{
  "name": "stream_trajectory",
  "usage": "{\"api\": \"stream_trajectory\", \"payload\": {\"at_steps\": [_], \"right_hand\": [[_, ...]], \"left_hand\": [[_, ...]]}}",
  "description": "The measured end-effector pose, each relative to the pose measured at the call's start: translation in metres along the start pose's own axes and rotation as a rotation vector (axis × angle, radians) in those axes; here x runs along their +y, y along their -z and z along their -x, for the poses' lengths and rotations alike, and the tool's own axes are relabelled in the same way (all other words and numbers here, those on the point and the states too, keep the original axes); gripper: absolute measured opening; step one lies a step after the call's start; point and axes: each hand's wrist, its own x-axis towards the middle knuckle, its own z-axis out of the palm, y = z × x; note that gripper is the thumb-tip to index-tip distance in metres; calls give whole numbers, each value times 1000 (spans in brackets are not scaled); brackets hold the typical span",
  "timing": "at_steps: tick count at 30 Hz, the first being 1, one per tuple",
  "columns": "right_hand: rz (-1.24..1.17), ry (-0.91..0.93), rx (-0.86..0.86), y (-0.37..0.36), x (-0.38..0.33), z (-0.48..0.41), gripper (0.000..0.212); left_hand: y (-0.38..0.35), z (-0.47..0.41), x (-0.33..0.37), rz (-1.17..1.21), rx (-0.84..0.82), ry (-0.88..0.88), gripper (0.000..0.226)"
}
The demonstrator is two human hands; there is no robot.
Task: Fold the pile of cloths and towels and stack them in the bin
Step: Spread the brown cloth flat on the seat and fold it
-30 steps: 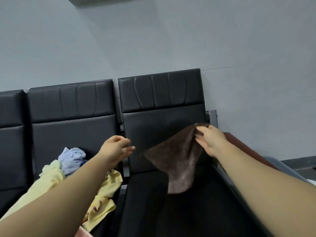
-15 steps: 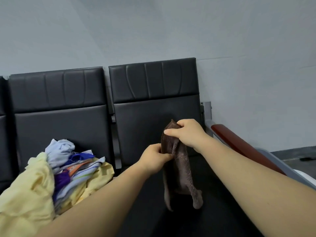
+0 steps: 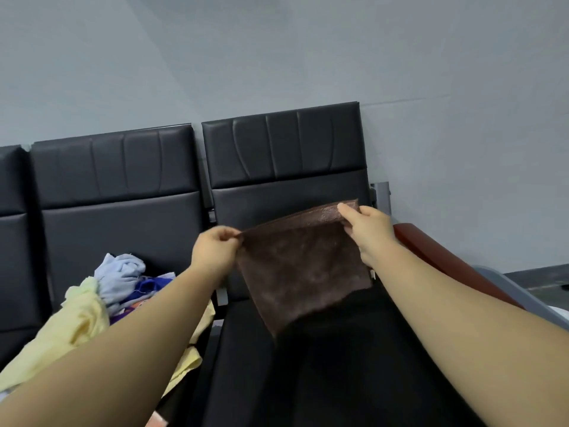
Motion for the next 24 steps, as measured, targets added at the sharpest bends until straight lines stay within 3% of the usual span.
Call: {"api": "stream_trajectory", "payload": {"at_steps": [3,6,10,15,17,21,24], "right_hand": [[-174,29,-15,10,-1,7,20],[-157,-4,-34,26,27,22,14],[84,-169,-89,49,94,57,13],[561,-509,-260,66,140,92,20],[602,-581,-318,68,141,90,21],[460,-605,-349,64,147,79,19],[428,-581,-336,59,158,70,9]], "left_hand": [[12,14,16,-82,54,-220,11],[17,32,-3,-211,-58,-286,13],[21,51,-68,-468,-289,-157,13],[21,82,-123,-681,-637,48,15],[21,91,-137,-630,-645,121,13],[20,92,-165,-455,-504,174,11],[19,84,-183,-120,-386,256,10]]}}
